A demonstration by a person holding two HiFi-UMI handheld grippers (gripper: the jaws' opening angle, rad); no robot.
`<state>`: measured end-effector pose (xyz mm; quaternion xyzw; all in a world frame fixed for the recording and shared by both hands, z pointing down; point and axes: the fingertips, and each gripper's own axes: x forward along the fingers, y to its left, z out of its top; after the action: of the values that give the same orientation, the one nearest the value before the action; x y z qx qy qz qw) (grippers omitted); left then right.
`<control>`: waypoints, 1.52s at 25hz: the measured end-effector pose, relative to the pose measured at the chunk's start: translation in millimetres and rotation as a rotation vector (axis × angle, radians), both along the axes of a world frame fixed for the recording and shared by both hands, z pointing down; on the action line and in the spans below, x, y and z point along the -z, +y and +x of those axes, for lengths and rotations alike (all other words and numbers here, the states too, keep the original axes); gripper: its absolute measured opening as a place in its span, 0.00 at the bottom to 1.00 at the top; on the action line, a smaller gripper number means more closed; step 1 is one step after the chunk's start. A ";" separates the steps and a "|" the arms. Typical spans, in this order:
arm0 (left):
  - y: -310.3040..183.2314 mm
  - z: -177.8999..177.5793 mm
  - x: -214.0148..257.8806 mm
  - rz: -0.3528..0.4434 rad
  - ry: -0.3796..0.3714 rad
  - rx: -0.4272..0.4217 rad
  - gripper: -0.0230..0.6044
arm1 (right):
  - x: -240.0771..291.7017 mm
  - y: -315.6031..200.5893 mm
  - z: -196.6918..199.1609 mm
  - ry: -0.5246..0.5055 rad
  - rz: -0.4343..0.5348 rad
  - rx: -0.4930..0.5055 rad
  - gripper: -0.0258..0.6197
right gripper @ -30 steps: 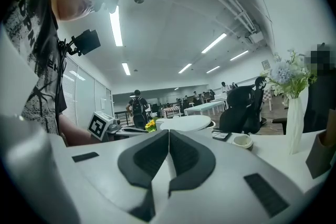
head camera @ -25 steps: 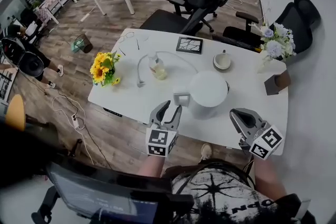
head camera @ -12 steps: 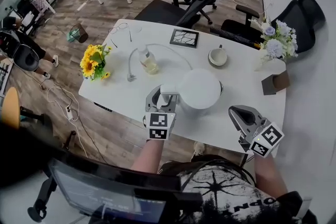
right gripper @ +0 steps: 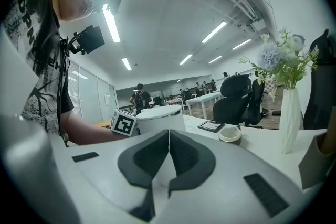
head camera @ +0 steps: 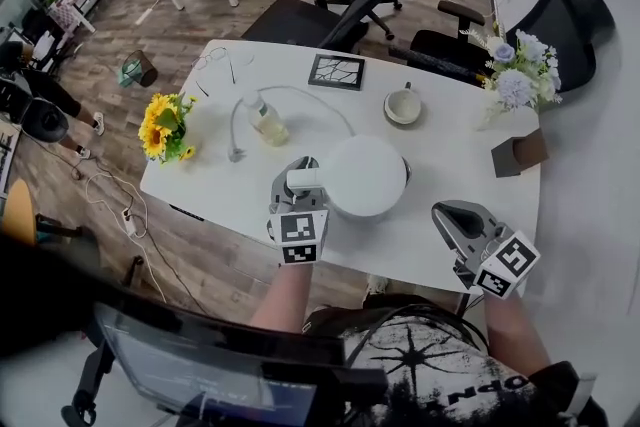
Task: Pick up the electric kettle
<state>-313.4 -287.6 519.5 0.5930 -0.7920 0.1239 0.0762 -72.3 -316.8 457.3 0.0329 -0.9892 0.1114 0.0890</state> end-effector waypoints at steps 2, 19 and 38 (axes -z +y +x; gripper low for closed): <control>0.3 -2.1 1.1 0.018 0.019 0.012 0.09 | -1.3 -1.3 1.3 0.001 -0.005 -0.003 0.08; -11.0 -15.7 15.9 0.106 0.134 0.084 0.11 | -2.0 -13.4 17.7 -0.001 0.006 -0.050 0.08; -32.0 0.3 56.5 0.137 0.149 -0.012 0.14 | 17.1 -18.5 37.0 -0.064 0.049 -0.141 0.08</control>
<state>-313.1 -319.7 463.1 0.6089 -0.7873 0.0253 0.0934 -35.4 -335.3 440.2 0.1011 -0.9892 0.0943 0.0486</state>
